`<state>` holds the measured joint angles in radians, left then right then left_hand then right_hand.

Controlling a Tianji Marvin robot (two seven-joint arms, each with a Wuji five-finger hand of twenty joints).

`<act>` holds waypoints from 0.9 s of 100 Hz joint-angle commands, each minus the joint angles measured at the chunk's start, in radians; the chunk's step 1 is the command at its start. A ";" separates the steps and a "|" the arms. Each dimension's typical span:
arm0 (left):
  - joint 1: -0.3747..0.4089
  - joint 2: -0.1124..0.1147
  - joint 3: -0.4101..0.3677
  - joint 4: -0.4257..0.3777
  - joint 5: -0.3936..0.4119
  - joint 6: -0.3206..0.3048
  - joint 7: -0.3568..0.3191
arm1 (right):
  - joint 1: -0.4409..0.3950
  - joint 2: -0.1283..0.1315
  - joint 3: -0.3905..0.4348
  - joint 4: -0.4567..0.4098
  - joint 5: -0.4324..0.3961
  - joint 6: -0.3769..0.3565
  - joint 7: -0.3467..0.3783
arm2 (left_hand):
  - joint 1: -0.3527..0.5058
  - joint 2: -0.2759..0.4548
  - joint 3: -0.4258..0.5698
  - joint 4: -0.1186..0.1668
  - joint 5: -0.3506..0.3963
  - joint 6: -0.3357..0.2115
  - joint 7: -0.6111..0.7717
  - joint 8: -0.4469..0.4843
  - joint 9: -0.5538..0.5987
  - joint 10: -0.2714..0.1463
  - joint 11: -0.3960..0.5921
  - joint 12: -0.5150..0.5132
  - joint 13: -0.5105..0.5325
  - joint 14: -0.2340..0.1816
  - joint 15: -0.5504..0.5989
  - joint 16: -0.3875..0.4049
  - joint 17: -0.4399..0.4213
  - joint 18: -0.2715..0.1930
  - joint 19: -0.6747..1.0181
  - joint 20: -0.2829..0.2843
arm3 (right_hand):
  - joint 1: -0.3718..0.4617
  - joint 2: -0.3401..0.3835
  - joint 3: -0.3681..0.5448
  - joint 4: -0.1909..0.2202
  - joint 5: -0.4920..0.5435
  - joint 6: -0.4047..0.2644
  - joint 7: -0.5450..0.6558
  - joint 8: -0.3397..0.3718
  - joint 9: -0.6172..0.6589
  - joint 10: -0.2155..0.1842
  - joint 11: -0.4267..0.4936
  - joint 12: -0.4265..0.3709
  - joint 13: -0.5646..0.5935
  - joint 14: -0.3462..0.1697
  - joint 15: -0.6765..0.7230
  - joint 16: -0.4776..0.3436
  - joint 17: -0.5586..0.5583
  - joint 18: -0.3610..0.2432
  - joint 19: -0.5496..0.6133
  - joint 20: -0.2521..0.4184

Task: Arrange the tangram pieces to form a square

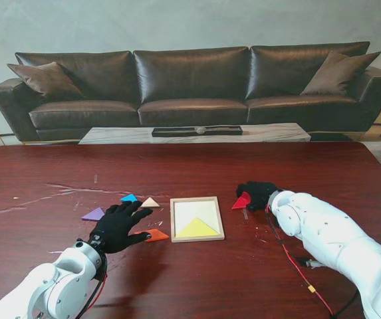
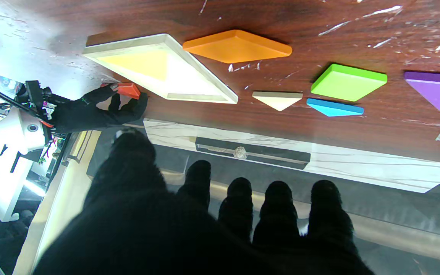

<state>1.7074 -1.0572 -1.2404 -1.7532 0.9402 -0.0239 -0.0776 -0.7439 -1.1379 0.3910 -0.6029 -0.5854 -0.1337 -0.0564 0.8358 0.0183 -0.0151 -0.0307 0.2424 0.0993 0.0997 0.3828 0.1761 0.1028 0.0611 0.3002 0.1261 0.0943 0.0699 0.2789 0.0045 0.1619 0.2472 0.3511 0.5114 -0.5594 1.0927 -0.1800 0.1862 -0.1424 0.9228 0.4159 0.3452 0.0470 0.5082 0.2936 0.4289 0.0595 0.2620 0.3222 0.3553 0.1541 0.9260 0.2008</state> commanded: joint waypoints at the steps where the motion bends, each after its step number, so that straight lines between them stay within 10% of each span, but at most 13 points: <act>1: 0.001 0.000 0.000 -0.004 0.000 -0.004 0.002 | -0.086 -0.003 -0.039 0.037 -0.011 -0.006 0.063 | 0.033 0.032 -0.005 0.021 -0.013 -0.009 -0.010 0.003 -0.016 -0.001 -0.005 0.000 -0.007 -0.022 -0.003 0.000 -0.002 0.006 -0.013 0.016 | 0.040 -0.030 0.026 -0.001 0.062 -0.003 0.060 0.028 0.235 -0.006 0.380 0.146 0.440 -0.083 0.317 0.185 0.019 0.026 0.050 0.038; 27: 0.006 0.000 -0.004 -0.011 0.014 -0.001 0.008 | -0.086 0.003 -0.049 0.025 -0.015 -0.006 0.078 | 0.034 0.025 -0.005 0.022 -0.014 -0.009 -0.010 0.003 -0.016 0.001 -0.005 0.000 -0.006 -0.020 -0.003 0.001 -0.001 0.007 -0.013 0.016 | 0.049 -0.040 0.035 0.000 0.026 0.016 0.098 0.066 0.167 0.002 0.552 0.248 0.466 -0.174 0.523 0.331 0.041 0.025 0.094 0.059; 39: 0.010 0.000 -0.005 -0.015 0.023 0.002 0.010 | -0.086 0.002 -0.053 0.026 -0.014 -0.006 0.079 | 0.036 0.019 -0.004 0.022 -0.014 -0.009 -0.010 0.003 -0.017 0.001 -0.004 0.001 -0.005 -0.022 -0.002 0.001 0.000 0.008 -0.012 0.016 | 0.073 -0.068 0.032 -0.084 -0.006 0.041 0.119 0.088 0.110 0.017 0.678 0.357 0.460 -0.256 0.759 0.488 0.061 0.010 0.164 0.094; 49: 0.013 0.000 -0.007 -0.018 0.028 0.005 0.012 | -0.085 -0.001 -0.056 0.031 -0.014 -0.007 0.072 | 0.040 0.012 -0.003 0.024 -0.014 -0.011 -0.009 0.003 -0.016 0.003 -0.004 0.001 -0.004 -0.021 -0.001 0.001 0.001 0.009 -0.010 0.016 | 0.071 -0.054 0.050 -0.001 -0.019 0.055 0.136 0.105 0.107 0.013 0.727 0.519 0.476 -0.361 1.003 0.593 0.088 -0.015 0.250 0.145; 67: 0.014 0.000 -0.007 -0.020 0.035 0.008 0.012 | -0.086 -0.002 -0.053 0.036 -0.021 -0.010 0.048 | 0.042 0.002 -0.001 0.025 -0.015 -0.011 -0.009 0.003 -0.016 0.004 -0.002 0.001 -0.003 -0.021 0.000 0.002 0.003 0.010 -0.008 0.016 | 0.147 -0.087 0.046 -0.098 -0.026 0.069 0.164 0.116 0.124 -0.003 0.772 0.779 0.546 -0.481 1.207 0.701 0.162 -0.063 0.417 0.229; 90: 0.015 0.000 -0.006 -0.024 0.043 0.013 0.012 | -0.088 -0.002 -0.043 0.037 -0.033 -0.016 0.018 | 0.045 -0.006 0.000 0.026 -0.015 -0.012 -0.008 0.003 -0.015 0.005 -0.001 0.002 0.000 -0.020 0.002 0.003 0.006 0.012 -0.003 0.018 | 0.215 -0.132 0.041 -0.144 0.027 0.047 0.193 0.121 0.222 -0.048 0.814 0.891 0.635 -0.524 1.279 0.812 0.265 -0.084 0.531 0.293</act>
<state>1.7174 -1.0574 -1.2462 -1.7679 0.9822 -0.0147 -0.0664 -0.7489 -1.1369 0.3820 -0.6072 -0.6054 -0.1321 -0.0756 0.8358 0.0134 -0.0150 -0.0307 0.2424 0.0993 0.0997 0.3828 0.1761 0.1028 0.0611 0.3002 0.1261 0.0941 0.0699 0.2789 0.0098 0.1620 0.2474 0.3511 0.6034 -0.6535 1.1375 -0.3044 0.1418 -0.0979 1.0628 0.5102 0.3183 0.1473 0.6770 1.0748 0.4326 -0.0106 -0.0301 1.0187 0.5765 0.0926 1.4025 0.4576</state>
